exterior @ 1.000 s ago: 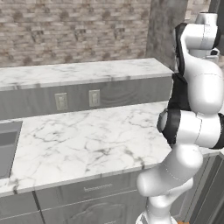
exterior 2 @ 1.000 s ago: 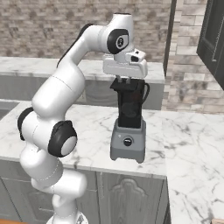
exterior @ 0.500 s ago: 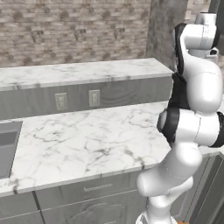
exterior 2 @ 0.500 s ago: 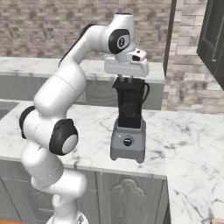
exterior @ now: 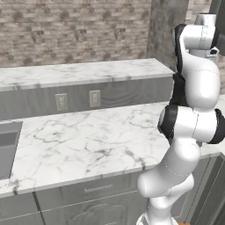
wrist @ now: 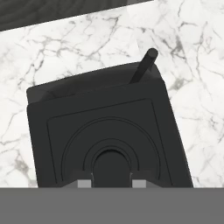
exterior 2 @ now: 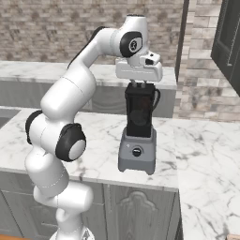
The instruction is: Grab the onion and garlic from the fridge, place them in the blender, close the lid, and turn on the blender to create a marinade.
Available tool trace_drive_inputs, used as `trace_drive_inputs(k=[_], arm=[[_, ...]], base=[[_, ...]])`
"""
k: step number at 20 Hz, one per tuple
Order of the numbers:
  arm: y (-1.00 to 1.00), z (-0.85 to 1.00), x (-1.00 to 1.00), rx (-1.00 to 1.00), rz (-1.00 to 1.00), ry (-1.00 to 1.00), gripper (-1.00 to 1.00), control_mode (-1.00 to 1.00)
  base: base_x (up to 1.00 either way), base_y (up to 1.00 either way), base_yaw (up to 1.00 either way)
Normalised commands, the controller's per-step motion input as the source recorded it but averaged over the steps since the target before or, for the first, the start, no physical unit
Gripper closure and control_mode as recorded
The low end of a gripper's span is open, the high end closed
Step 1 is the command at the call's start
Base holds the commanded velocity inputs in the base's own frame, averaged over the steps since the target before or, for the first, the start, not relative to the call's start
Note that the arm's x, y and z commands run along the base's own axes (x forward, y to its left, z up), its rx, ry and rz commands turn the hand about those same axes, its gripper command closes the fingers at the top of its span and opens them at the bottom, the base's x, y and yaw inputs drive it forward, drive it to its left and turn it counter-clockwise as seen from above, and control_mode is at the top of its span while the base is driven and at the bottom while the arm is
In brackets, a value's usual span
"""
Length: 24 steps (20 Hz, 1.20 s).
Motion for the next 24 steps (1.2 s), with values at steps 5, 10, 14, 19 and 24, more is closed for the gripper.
trace_drive_inputs(k=[5, 10, 14, 19, 24], arm=[[-0.03, -0.26, 0.00, -0.03, 0.09, 0.00, 1.00, -1.00], [0.00, -0.01, 0.05, 0.00, 0.01, 0.00, 1.00, -1.00], [0.04, 0.00, 0.00, 0.00, 0.00, 0.00, 1.00, -1.00], [0.13, -0.20, 0.00, 0.00, 0.00, 0.00, 1.00, -1.00], [0.00, -0.28, 0.00, 0.00, 0.00, 0.00, 1.00, -1.00]], base=[[0.00, 0.00, 0.00], [0.00, 0.00, 0.00], [0.00, 0.00, 0.00], [0.00, 0.00, 0.00], [0.00, 0.00, 0.00]])
